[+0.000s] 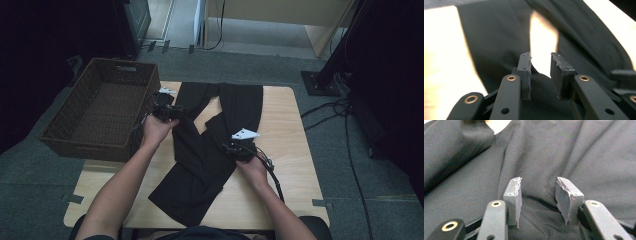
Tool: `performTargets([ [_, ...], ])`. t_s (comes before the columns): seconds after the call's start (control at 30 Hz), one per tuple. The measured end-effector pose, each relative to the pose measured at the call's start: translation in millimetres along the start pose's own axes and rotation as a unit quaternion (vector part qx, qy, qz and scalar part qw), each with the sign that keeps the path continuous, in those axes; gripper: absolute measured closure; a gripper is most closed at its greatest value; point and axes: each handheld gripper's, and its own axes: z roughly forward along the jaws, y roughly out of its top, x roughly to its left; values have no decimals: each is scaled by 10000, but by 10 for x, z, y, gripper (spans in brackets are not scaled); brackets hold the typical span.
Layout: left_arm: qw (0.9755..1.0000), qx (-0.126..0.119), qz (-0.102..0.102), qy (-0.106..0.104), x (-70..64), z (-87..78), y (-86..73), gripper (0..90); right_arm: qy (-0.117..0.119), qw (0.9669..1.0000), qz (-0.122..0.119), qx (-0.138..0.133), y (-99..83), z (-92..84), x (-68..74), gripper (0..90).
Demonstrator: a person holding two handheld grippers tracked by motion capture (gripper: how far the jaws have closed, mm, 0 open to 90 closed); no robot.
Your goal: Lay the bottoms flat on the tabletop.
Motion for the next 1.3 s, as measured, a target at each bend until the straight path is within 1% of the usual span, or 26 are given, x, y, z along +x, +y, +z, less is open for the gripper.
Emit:
performTargets([
  [0.17,9998,168,101,-90,-156,30,-221,645,-22,10000,36,-2,-3,-5,12,570],
  [0.2,9997,176,90,-117,-179,39,-256,637,-36,10000,40,17,0,-10,18,574],
  [0.3,9993,308,100,-197,-272,74,-397,600,-18,9999,45,88,5,-25,38,574],
  [0.33,9989,368,133,-239,-314,81,-459,590,-6,9999,55,112,6,-32,47,571],
  [0.4,9986,403,182,-292,-376,87,-552,566,49,9997,93,205,10,-58,72,565],
  [0.5,9981,456,245,-342,-471,84,-710,550,226,9990,230,318,-6,-117,113,564],
  [0.57,9973,560,291,-369,-517,92,-809,539,382,9980,333,391,-19,-156,152,532],
  [0.63,9966,649,395,-316,-541,100,-909,533,547,9967,368,469,-38,-197,221,515],
  [0.67,9962,687,442,-286,-546,112,-944,533,582,9964,373,487,-50,-215,258,507],
  [0.7,9963,639,502,-286,-544,115,-977,532,622,9962,374,477,-66,-228,295,500],
  [0.73,9965,573,549,-257,-543,111,-1001,536,629,9964,342,462,-83,-240,332,488],
  [0.77,9969,517,555,-213,-548,110,-1016,554,568,9971,255,433,-98,-246,367,476],
  [0.8,9967,481,645,-132,-553,108,-1030,583,490,9978,154,421,-108,-246,400,471],
  [0.87,9959,408,809,-2,-550,110,-1048,682,281,9989,-164,348,-130,-234,453,489],
  [0.9,9964,394,756,-21,-527,111,-1047,744,245,9988,-265,316,-136,-227,465,497],
  [0.93,9970,403,653,-94,-503,109,-1043,792,253,9989,-255,286,-135,-221,451,530],
  [0.97,9973,497,501,-201,-456,93,-1029,826,243,9990,-253,274,-132,-218,437,581],
  [1.0,9973,539,430,-268,-430,78,-1024,852,234,9991,-223,280,-125,-221,402,651],
  [1.03,9976,521,235,-404,-383,43,-1024,859,226,9991,-233,284,-123,-225,370,721],
  [1.07,9976,448,56,-526,-347,4,-1022,864,211,9991,-192,316,-117,-234,324,778],
  [1.1,9976,407,8,-562,-324,-28,-1014,869,196,9990,-185,362,-112,-242,277,819],
  [1.13,9983,363,20,-456,-306,-91,-998,885,181,9989,-165,398,-108,-250,240,847],
  [1.17,9988,281,1,-399,-277,-148,-985,885,145,9989,-102,444,-106,-263,174,859],
  [1.23,9989,185,-172,-383,-187,-253,-968,885,29,9987,-5,512,-111,-294,72,876],
  [1.27,9990,219,-194,-345,-146,-289,-971,886,-22,9984,55,563,-121,-324,-11,879],
  [1.3,9989,265,-230,-296,-111,-317,-985,886,-15,9979,155,621,-128,-351,-84,880],
])
